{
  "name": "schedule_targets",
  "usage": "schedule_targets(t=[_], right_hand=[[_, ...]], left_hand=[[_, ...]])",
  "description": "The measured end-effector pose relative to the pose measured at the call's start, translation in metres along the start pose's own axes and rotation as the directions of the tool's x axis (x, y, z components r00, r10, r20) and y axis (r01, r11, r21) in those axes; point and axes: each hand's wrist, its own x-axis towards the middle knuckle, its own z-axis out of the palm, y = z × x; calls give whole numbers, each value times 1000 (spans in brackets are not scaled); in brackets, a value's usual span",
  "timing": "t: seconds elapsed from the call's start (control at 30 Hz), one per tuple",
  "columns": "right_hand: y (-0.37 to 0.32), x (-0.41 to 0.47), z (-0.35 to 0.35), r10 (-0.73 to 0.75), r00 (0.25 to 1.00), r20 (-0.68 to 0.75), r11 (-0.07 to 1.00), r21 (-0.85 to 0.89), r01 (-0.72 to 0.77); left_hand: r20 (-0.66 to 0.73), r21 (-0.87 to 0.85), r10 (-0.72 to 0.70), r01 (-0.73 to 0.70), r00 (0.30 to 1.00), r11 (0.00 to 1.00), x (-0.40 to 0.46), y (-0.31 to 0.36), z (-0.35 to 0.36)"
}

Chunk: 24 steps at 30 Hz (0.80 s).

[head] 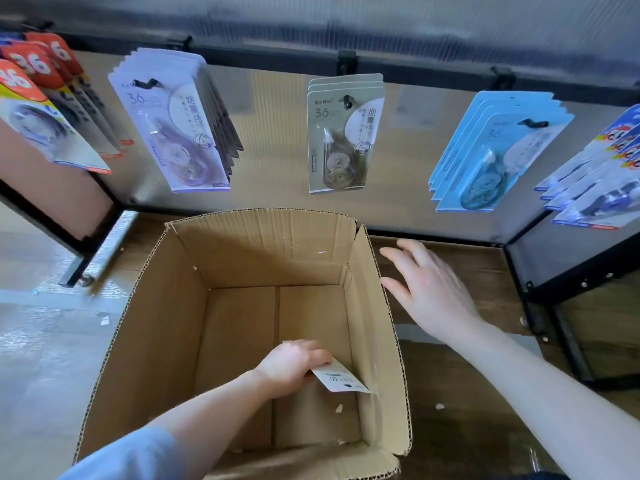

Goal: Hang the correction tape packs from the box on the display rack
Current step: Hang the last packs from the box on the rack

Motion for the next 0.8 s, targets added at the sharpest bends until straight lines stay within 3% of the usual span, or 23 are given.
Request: schedule_targets(t=[0.13,0.3,0.47,0.8], right_hand=[[0,-1,-2,14,1000,7,999,-29,-14],[-4,-1,-4,43,999,-8,998,-50,-43],[-13,2,-6,36,999,-34,998,-53,-38],[-7,-2,-15,112,986,-125,993,-18,-116]], left_hand=[[-102,-260,-188,156,977,953,-10,0,-25],[-144,-506,-407,286,902,814,-23,-3,-64],[-190,-670,-459,227,868,707,-31,2,-103],[-391,-763,-385,-60,836,644,-39,28,-180]])
